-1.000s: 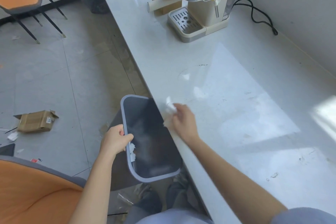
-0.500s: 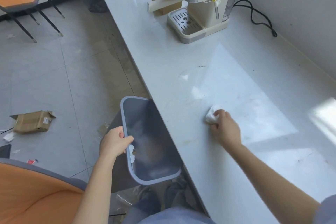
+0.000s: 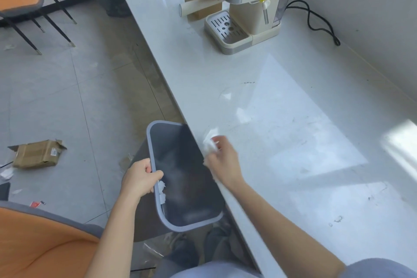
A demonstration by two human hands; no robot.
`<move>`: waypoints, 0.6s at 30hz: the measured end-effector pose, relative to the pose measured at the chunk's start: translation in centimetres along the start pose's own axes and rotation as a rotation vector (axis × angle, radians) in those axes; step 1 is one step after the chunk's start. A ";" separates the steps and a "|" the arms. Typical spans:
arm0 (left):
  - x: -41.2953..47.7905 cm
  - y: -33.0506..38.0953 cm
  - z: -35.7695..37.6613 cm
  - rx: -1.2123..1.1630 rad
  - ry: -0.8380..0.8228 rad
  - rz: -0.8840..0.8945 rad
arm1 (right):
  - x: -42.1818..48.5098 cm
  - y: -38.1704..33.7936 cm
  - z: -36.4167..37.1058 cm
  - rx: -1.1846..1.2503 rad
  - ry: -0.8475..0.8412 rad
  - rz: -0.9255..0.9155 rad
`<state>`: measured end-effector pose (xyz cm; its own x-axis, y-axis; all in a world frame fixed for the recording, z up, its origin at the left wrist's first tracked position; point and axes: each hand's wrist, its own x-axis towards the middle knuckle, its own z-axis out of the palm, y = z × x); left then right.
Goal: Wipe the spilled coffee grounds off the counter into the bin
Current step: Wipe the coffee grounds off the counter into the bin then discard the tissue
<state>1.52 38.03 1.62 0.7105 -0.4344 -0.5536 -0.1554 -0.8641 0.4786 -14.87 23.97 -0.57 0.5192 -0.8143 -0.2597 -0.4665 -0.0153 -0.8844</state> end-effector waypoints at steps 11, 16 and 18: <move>0.3 -0.7 0.4 0.014 0.044 0.037 | 4.6 10.6 -17.3 -0.669 0.437 0.180; 0.6 -0.9 0.7 -0.002 0.052 0.051 | 6.6 6.2 -9.1 -0.557 0.202 0.029; 0.7 -0.9 0.7 -0.015 0.045 0.036 | 7.0 3.8 -5.3 -0.516 0.059 -0.047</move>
<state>1.71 38.33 0.30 0.7347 -0.4534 -0.5046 -0.1720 -0.8441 0.5079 -16.76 15.11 -3.68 0.5136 -0.8370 -0.1888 -0.7435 -0.3243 -0.5848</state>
